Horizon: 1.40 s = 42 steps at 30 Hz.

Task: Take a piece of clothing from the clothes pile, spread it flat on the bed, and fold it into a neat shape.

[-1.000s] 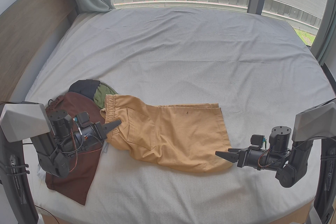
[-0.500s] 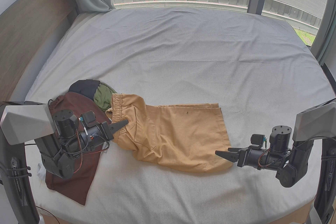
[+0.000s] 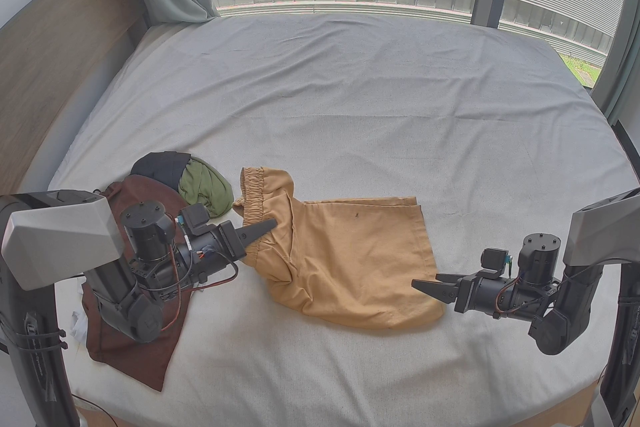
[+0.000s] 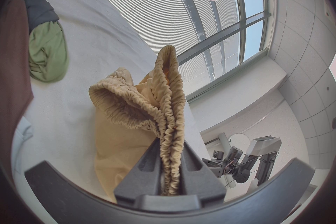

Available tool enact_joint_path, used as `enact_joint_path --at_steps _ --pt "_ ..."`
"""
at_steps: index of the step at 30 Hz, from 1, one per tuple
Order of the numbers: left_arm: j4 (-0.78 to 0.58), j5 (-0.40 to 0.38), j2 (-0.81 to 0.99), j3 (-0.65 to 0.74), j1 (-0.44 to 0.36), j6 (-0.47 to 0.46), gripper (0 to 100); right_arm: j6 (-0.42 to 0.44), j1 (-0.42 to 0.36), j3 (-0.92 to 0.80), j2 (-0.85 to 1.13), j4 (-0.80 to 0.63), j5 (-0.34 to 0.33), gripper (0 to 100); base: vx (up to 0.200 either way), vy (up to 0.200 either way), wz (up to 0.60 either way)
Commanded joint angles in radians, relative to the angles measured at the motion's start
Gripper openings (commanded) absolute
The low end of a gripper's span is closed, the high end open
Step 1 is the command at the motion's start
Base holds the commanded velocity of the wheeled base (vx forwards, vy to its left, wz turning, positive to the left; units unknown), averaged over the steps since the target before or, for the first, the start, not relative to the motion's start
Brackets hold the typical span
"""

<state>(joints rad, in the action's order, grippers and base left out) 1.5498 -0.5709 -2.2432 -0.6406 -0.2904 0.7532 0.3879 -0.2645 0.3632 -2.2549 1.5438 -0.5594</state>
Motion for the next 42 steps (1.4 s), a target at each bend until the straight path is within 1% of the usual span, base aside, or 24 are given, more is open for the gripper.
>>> enact_joint_path --at_steps 1,8,20,26,34,42 --pt "0.001 0.002 0.001 -0.036 -0.042 0.029 0 0.002 0.001 -0.001 0.023 -0.001 -0.001 100 0.000 0.000 0.00" --pt "0.001 0.002 -0.015 -0.060 -0.085 0.034 0 0.005 0.004 0.003 0.035 -0.001 -0.001 100 0.000 0.000 0.00" --pt "0.000 0.002 -0.053 -0.102 -0.133 0.037 0 0.005 0.005 0.006 0.035 -0.001 -0.002 100 0.000 0.000 0.00" --pt "0.000 0.005 -0.085 -0.134 -0.173 0.052 0 0.005 0.007 0.010 0.037 0.001 -0.002 100 0.000 0.000 0.00" --pt "0.001 0.025 -0.115 -0.165 -0.210 0.067 0 0.006 0.007 0.016 0.035 -0.001 -0.002 100 0.000 0.000 0.00" --pt "0.001 0.025 -0.157 -0.215 -0.240 0.098 0 0.008 0.008 0.023 0.035 -0.001 -0.002 100 0.000 0.000 0.00"
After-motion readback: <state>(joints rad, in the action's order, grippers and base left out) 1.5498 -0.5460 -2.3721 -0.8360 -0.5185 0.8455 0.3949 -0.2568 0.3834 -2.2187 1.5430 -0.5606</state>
